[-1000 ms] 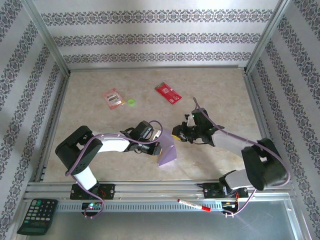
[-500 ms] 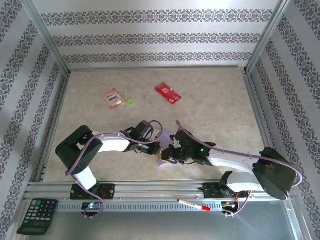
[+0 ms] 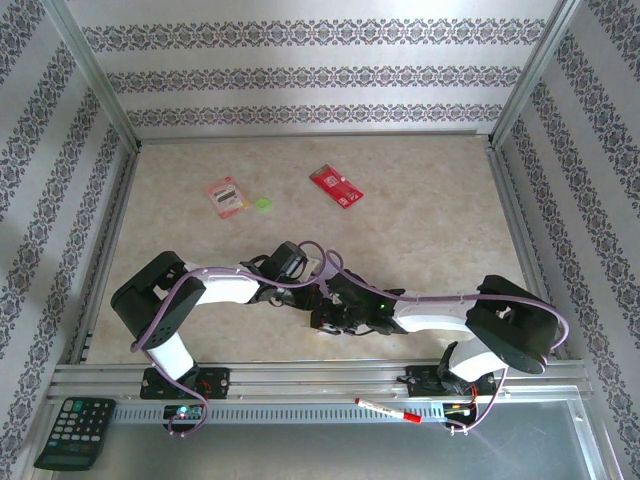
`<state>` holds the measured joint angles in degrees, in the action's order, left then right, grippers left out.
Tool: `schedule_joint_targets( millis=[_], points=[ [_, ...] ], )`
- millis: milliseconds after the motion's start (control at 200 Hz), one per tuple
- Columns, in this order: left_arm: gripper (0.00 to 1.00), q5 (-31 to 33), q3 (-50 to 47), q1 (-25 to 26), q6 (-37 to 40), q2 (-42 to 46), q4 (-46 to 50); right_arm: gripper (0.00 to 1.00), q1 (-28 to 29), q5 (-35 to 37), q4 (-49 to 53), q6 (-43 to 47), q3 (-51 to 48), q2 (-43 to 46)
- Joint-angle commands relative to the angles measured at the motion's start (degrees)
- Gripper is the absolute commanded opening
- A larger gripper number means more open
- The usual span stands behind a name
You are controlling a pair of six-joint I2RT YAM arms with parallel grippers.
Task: Fold a paper plane with a square sheet of paper (pick it up from the middle)
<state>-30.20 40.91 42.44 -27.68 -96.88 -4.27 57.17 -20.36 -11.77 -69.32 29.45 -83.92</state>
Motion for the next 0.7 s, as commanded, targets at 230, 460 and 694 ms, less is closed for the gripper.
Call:
schedule_joint_targets(
  millis=[230, 460, 694],
  points=[
    [0.00, 6.5, -1.9, 0.8, 0.6, -3.7, 7.4, 0.05, 0.6, 2.5, -0.9, -1.0, -0.7, -0.5],
    [0.00, 6.6, -1.8, 0.8, 0.8, -3.8, 7.6, 0.04, 0.6, 2.8, -0.3, -0.8, -2.1, -1.2],
    [0.00, 6.5, -1.8, 0.8, 0.9, -4.0, 7.6, 0.04, 0.6, 2.8, 0.0, -0.7, -3.2, -0.9]
  ],
)
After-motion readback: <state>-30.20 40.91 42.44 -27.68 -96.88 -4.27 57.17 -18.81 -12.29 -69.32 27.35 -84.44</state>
